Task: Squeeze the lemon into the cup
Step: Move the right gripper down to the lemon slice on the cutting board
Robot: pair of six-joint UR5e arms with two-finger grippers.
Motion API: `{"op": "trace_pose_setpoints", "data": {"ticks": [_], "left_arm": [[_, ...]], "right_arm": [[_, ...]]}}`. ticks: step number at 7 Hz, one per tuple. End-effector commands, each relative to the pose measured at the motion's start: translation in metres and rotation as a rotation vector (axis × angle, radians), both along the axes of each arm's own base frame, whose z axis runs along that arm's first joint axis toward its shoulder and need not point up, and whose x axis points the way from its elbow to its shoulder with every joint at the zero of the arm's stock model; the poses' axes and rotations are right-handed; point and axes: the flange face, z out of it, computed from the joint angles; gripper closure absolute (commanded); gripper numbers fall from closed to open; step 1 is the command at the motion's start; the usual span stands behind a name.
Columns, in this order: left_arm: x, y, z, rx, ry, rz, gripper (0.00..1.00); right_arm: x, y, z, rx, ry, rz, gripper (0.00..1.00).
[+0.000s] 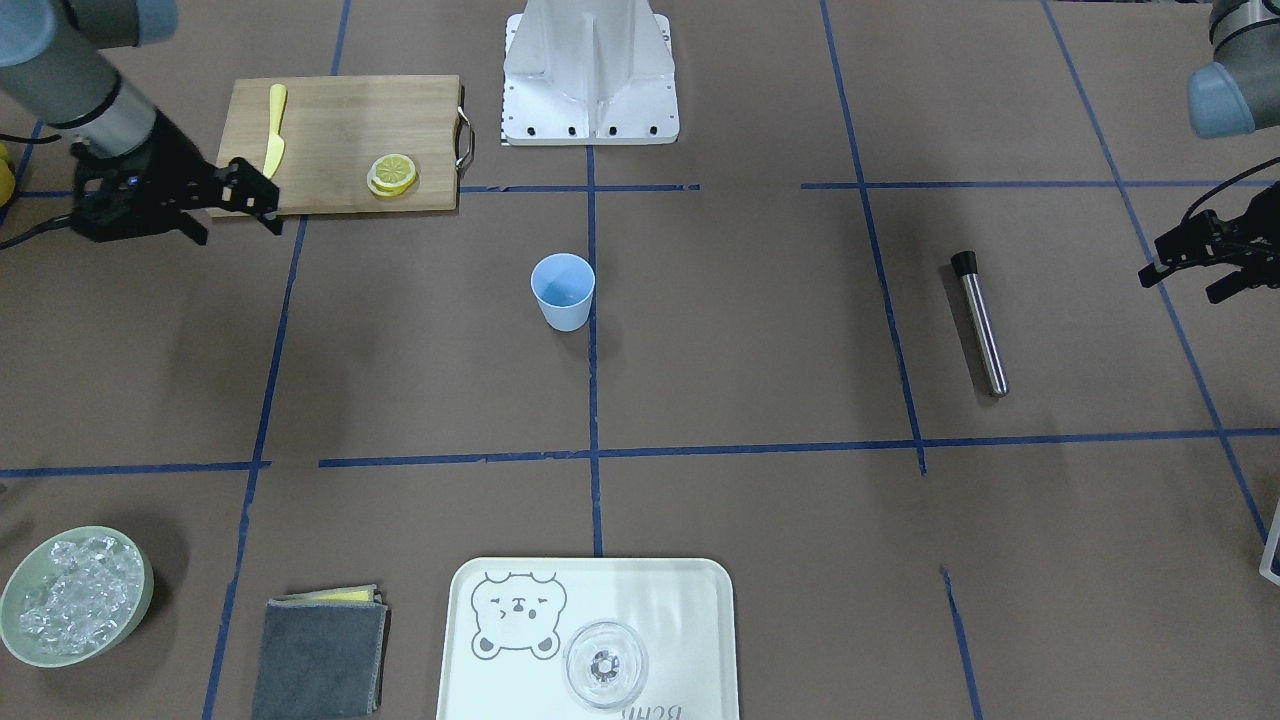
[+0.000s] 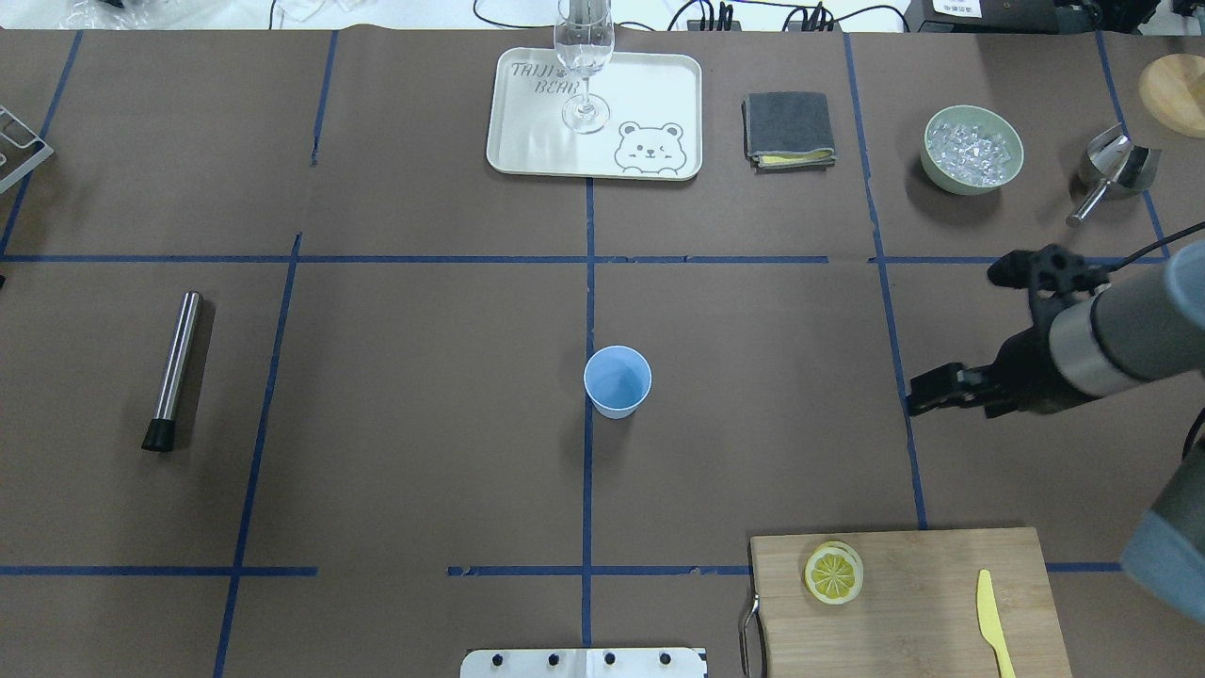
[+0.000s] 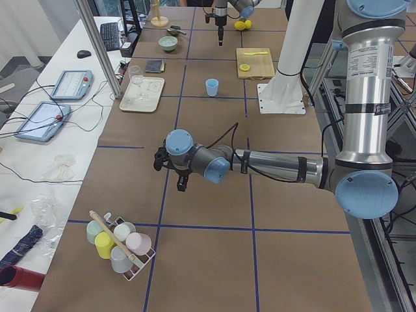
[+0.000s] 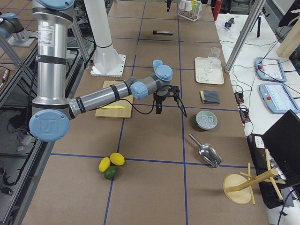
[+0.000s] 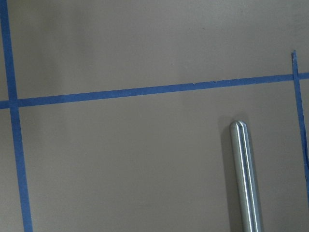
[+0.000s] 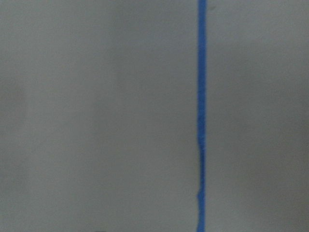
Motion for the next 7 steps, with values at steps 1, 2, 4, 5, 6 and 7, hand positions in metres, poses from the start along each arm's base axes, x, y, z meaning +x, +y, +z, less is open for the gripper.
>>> {"op": "trace_pose_setpoints", "data": {"ticks": [1, 2, 4, 5, 6, 7], "left_arm": [[0.000, 0.000, -0.003, 0.014, 0.006, -0.001, 0.00], [0.000, 0.000, -0.004, 0.017, 0.008, -0.002, 0.00], [0.000, 0.001, -0.004, 0.026, 0.010, -0.002, 0.00], [0.000, 0.001, -0.003, 0.025, 0.010, -0.002, 0.00], [0.000, 0.002, -0.003, 0.024, 0.011, -0.002, 0.00], [0.000, 0.002, -0.003, 0.024, 0.011, -0.001, 0.00]], "right_arm": [[-0.087, 0.100, -0.009, 0.115, 0.075, 0.001, 0.00], [-0.105, 0.125, -0.008, 0.042, 0.109, 0.041, 0.00], [-0.123, 0.150, -0.012, 0.085, 0.114, 0.062, 0.00], [-0.126, 0.152, -0.013, 0.086, 0.124, 0.058, 0.00], [-0.133, 0.156, -0.018, 0.084, 0.141, 0.049, 0.00], [-0.137, 0.155, -0.025, 0.082, 0.139, 0.051, 0.00]]}}
